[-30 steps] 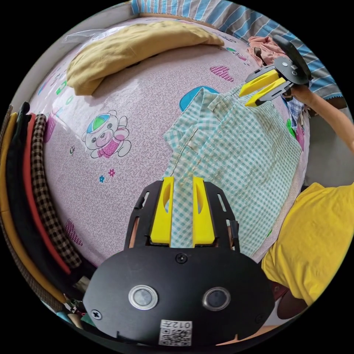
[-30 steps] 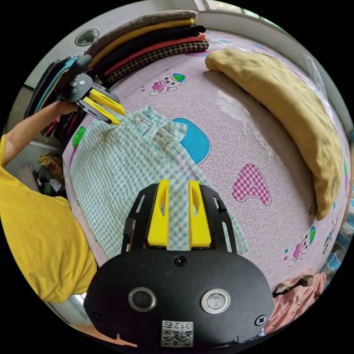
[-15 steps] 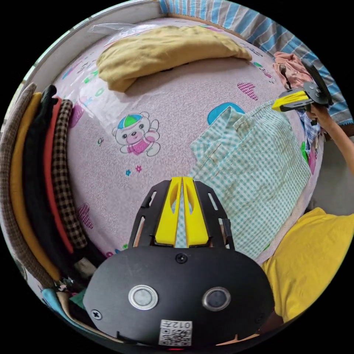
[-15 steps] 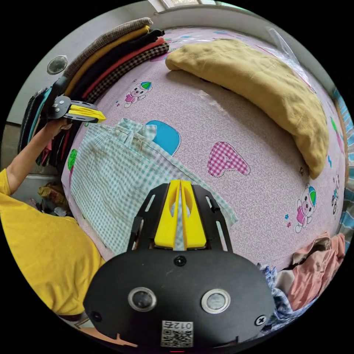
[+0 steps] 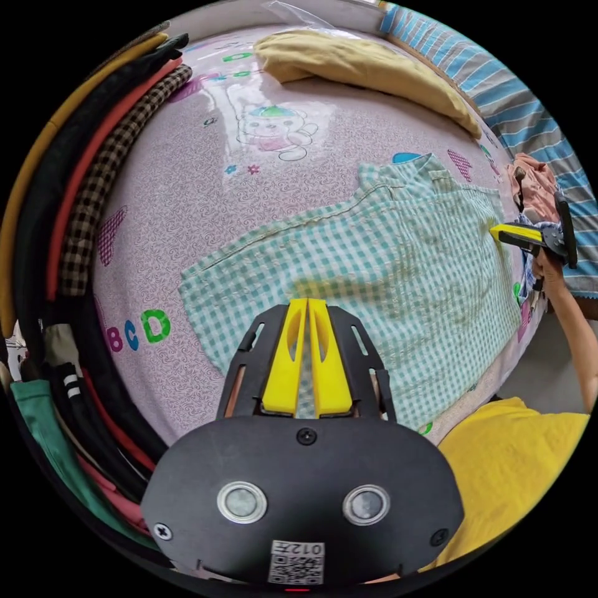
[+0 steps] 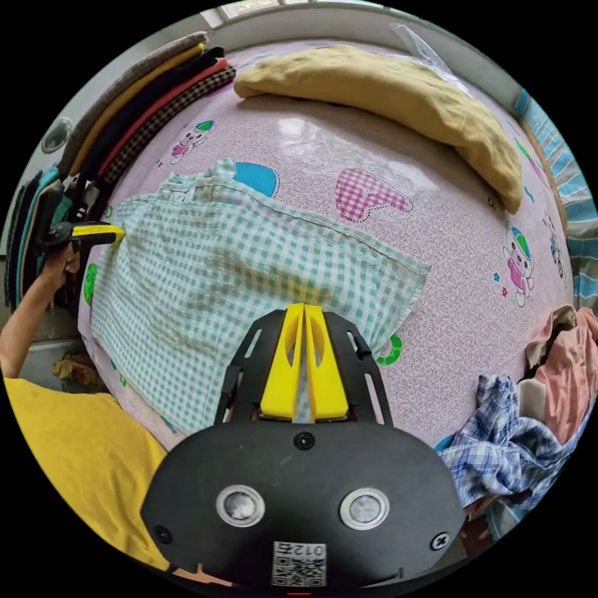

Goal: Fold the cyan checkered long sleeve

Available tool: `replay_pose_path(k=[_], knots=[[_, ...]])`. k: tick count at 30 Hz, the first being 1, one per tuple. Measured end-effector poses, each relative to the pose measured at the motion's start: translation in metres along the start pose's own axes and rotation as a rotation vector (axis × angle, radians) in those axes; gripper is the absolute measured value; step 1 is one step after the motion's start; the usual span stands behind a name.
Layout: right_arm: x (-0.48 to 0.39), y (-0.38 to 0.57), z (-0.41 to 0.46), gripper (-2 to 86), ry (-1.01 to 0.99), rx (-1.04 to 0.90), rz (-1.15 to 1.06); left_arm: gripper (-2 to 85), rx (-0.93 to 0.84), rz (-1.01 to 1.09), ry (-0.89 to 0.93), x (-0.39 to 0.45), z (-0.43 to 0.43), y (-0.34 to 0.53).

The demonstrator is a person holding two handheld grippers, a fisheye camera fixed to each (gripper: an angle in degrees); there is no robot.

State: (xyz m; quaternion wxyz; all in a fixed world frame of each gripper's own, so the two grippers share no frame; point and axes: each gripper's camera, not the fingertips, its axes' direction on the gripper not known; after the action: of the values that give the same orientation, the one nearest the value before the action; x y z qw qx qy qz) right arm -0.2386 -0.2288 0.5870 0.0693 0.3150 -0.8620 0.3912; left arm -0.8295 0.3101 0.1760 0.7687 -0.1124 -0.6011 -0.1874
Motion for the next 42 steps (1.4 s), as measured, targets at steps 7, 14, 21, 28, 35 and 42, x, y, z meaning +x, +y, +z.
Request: replay_pose_path(k=[7, 14, 21, 28, 35, 42], knots=[[0.007, 0.067, -0.034, 0.7, -0.068, 0.068, 0.016, 0.4, 0.087, -0.029, 0.125, -0.037, -0.028, 0.085], [-0.005, 0.161, 0.006, 0.7, -0.077, -0.033, 0.043, 0.4, -0.093, 0.04, -0.007, -0.039, 0.02, 0.175], [0.013, 0.182, 0.028, 1.0, -0.108, -0.074, 0.087, 1.1, -0.075, -0.061, 0.057, -0.099, 0.022, 0.204], [0.062, 0.267, 0.011, 3.7, -0.359, 0.145, 0.393, 6.9, 0.046, -0.596, 0.516, -0.202, 0.025, 0.323], [0.111, 0.336, 0.069, 10.4, -0.699, 0.133, 0.688, 11.7, 0.075, -0.77, 0.885, -0.26, 0.077, 0.402], [0.096, 0.35, 0.108, 9.7, -0.86, 0.171, 0.782, 10.1, 0.114, -0.79, 1.008, -0.289, 0.106, 0.412]])
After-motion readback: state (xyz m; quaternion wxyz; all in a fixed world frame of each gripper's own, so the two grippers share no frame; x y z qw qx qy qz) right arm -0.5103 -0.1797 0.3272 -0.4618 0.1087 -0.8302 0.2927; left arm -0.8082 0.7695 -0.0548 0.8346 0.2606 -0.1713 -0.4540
